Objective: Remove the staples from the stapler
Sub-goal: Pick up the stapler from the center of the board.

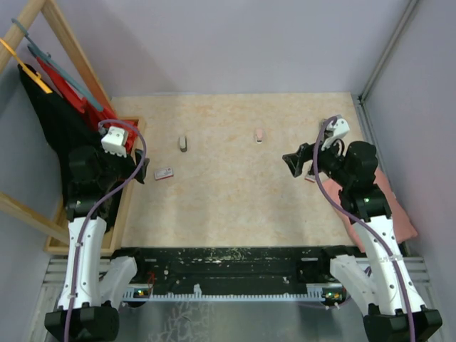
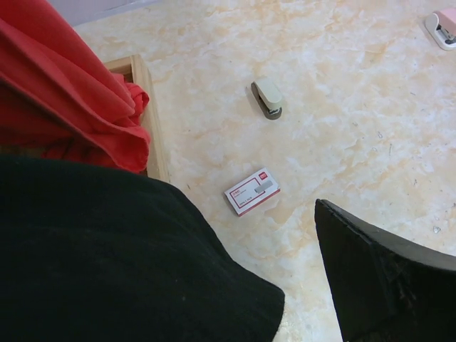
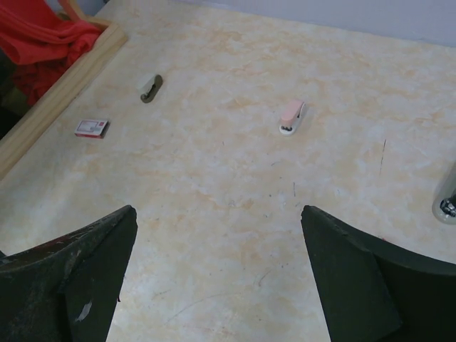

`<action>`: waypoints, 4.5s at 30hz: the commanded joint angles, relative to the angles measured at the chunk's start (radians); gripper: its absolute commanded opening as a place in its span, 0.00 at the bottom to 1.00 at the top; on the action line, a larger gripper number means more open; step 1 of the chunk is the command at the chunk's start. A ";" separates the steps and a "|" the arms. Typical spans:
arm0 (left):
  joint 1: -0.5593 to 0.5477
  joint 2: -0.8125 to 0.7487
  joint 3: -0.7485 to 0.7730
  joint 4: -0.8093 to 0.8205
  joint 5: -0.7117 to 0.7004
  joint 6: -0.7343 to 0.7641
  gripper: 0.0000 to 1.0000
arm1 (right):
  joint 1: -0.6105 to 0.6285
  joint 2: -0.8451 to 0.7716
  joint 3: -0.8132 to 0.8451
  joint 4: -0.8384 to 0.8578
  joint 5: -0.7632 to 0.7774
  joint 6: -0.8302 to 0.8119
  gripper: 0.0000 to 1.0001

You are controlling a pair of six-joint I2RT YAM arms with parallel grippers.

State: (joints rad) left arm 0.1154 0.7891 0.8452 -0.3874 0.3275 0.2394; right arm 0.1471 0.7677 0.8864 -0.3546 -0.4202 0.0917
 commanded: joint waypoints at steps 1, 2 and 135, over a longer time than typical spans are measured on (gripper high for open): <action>0.011 -0.016 0.030 0.044 0.037 -0.002 1.00 | 0.008 -0.031 0.036 0.090 -0.007 0.008 0.99; 0.011 -0.016 0.027 0.047 0.042 -0.001 1.00 | 0.009 -0.034 0.029 0.097 -0.020 -0.013 0.99; 0.001 0.259 -0.118 0.122 0.399 0.220 1.00 | -0.233 1.125 0.596 0.101 0.487 -0.108 0.00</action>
State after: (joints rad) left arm 0.1196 1.0569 0.7357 -0.2863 0.7078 0.4469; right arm -0.0898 2.0163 1.4784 -0.3614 0.0891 -0.0006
